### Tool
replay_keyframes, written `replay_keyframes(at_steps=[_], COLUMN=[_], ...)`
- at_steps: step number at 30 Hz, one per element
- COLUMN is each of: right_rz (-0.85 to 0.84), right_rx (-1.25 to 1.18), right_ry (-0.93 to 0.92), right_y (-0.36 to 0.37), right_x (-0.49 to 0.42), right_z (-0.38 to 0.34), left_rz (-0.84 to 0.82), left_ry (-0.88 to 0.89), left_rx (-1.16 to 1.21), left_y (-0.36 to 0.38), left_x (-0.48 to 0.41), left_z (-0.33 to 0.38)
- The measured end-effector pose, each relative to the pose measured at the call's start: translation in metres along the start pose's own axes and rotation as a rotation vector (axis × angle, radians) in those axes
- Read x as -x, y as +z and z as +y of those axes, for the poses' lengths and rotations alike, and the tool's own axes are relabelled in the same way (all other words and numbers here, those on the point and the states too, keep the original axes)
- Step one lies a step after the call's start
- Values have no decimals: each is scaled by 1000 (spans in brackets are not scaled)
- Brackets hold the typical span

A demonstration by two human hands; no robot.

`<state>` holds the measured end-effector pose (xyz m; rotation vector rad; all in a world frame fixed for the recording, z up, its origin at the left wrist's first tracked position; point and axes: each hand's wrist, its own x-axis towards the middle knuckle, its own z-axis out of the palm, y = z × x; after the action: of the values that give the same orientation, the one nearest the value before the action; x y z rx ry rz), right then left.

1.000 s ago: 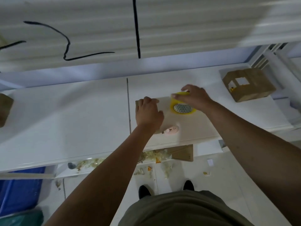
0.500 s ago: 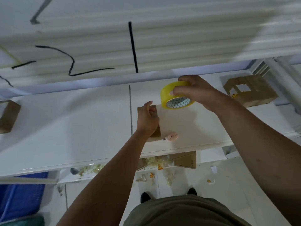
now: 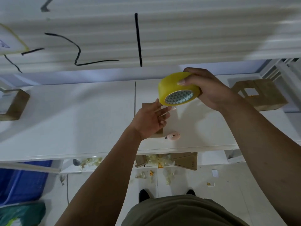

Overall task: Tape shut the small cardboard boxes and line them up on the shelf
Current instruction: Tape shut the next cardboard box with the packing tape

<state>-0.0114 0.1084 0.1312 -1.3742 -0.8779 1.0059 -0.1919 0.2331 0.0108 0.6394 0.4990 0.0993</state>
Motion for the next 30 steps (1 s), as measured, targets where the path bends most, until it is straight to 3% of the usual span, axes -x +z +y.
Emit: replay_keyframes(at_steps=[3,7,11,13,16,19,22,30], right_rz=[-27,-63,-8,76,113,74,68,99], right_rx=[-93,-96,-77,78,451,620,766,811], right_ry=[-3,13,14,5,111,244,292,406], right_y=[1,-1,1,-6,-16,-7,3,14], right_x=[-1,-2,-1,2,-1,-9,-17,-29], right_z=[4,12,24,27,40,62,77,102], left_rz=[5,39,365,564,665,767,815,860], left_ry=[-4,152,322,374,320,242,205,65], left_rx=[12,-309,-716,-795,-927,-1137,-1187,-1141], left_y=[-7,-17,-18,-31,-47,-54,-60,-64], left_x=[2,8,17,25,39,36,26,-7], left_z=[1,13,46,72,90,77,61,16])
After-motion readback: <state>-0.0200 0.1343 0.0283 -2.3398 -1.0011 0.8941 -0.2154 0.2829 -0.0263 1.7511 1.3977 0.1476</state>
